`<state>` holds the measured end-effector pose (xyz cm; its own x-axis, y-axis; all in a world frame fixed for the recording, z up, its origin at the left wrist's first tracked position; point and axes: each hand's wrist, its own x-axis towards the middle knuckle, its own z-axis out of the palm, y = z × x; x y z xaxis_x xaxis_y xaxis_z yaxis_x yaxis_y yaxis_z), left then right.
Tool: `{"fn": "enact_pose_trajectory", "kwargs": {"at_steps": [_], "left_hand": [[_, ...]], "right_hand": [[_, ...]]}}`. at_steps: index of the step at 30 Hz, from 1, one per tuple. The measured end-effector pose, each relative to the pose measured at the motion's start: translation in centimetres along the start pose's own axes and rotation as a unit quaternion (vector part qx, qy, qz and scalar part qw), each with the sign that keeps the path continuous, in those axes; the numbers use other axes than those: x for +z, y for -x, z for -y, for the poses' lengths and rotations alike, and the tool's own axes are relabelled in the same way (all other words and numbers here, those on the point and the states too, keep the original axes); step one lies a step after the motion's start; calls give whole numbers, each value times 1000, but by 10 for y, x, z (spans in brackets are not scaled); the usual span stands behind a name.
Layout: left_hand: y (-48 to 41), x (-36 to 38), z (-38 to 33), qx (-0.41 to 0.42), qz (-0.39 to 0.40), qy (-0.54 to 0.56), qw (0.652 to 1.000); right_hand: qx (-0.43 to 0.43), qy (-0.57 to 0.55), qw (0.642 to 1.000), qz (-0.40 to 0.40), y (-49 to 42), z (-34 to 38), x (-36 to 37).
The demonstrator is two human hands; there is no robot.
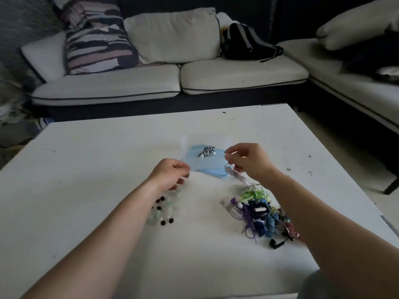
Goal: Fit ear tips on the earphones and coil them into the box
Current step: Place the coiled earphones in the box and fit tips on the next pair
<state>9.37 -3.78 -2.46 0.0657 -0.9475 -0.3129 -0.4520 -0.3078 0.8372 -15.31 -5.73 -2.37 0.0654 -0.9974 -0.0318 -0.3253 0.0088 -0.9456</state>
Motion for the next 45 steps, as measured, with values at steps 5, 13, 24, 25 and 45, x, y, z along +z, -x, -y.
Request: {"fn": "enact_pose_trajectory", "kwargs": {"at_steps": [5,13,24,25,45], "left_hand": [[11,-32,22,14,-62,-40,997],[7,-32,59,81,-81,-224,968],[-17,-13,71,87,-84,-410,904],[-17,-13,71,87,-86,-406,906],[54,-28,0,74,-26,304,949]], "right_hand": [[-12,-52,999,5,12,40,23],[37,-146,989,14,25,45,52],[147,-126,976,96,17,12,78],[150,-126,975,102,17,13,80],[91,-231,961,121,35,64,78]]}}
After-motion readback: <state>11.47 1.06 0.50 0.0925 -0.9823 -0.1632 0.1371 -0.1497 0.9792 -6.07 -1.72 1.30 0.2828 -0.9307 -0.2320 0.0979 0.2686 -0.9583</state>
